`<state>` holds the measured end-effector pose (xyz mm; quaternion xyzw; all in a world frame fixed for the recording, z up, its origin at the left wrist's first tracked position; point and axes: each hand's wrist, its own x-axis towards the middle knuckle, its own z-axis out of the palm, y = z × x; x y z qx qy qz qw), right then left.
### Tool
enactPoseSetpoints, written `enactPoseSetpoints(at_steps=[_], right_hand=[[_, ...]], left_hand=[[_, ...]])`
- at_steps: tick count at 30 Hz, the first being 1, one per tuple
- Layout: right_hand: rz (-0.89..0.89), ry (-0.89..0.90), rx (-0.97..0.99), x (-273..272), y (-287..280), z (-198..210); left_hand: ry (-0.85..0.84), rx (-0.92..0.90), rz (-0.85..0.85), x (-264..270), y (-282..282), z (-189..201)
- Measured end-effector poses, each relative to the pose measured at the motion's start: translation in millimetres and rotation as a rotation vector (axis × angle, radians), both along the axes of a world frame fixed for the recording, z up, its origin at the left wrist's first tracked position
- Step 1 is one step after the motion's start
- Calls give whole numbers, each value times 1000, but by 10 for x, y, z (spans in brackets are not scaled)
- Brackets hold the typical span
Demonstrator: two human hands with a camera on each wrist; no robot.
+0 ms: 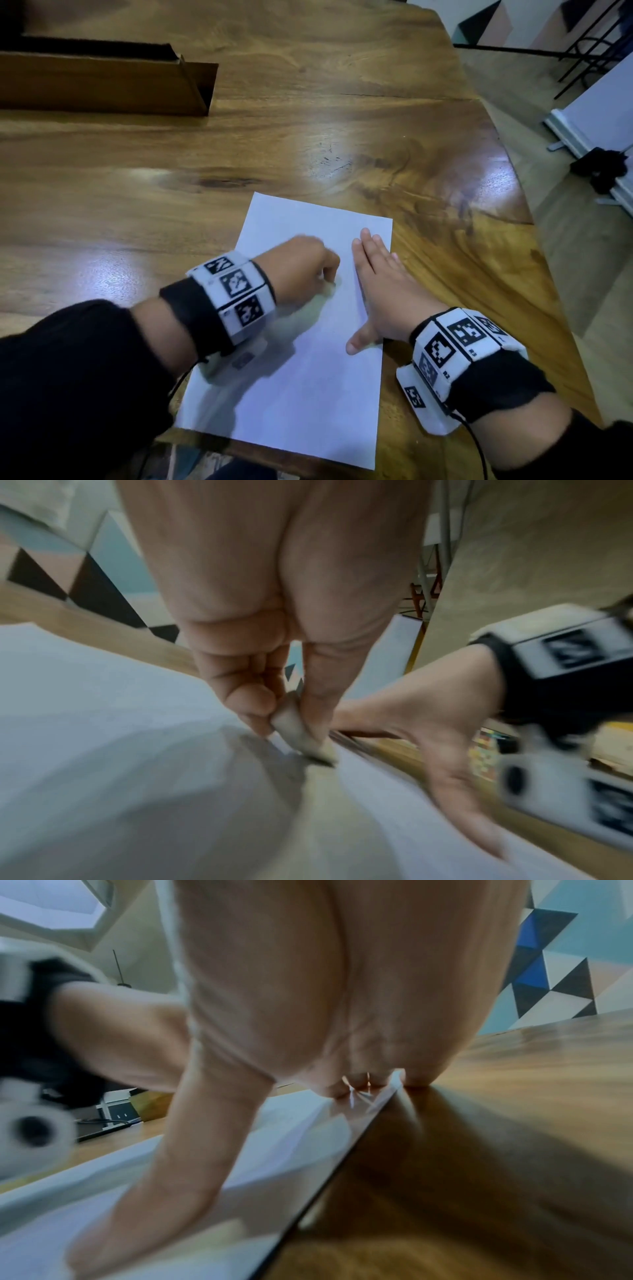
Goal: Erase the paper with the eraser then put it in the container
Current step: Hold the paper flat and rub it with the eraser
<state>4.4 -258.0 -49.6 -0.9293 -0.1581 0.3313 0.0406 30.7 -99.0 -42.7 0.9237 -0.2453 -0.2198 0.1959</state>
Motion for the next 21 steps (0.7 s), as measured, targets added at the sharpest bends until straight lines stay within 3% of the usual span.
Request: enactPoseSetpoints(at_steps=[3, 8, 11, 17, 21], right_hand=[[1, -2, -9, 3, -1, -4], [1, 3, -7, -1, -6, -15], [3, 1, -13, 6, -2, -17], [-5, -15, -42, -44, 108, -73], [14, -34, -93, -46, 133, -88]], left_hand=[[-59, -25, 92, 27, -29, 0], [61, -106, -37, -534, 243, -85], [96, -132, 0, -667, 320, -109], [212, -77, 12, -541, 362, -50], [97, -79, 169, -189, 288, 67]])
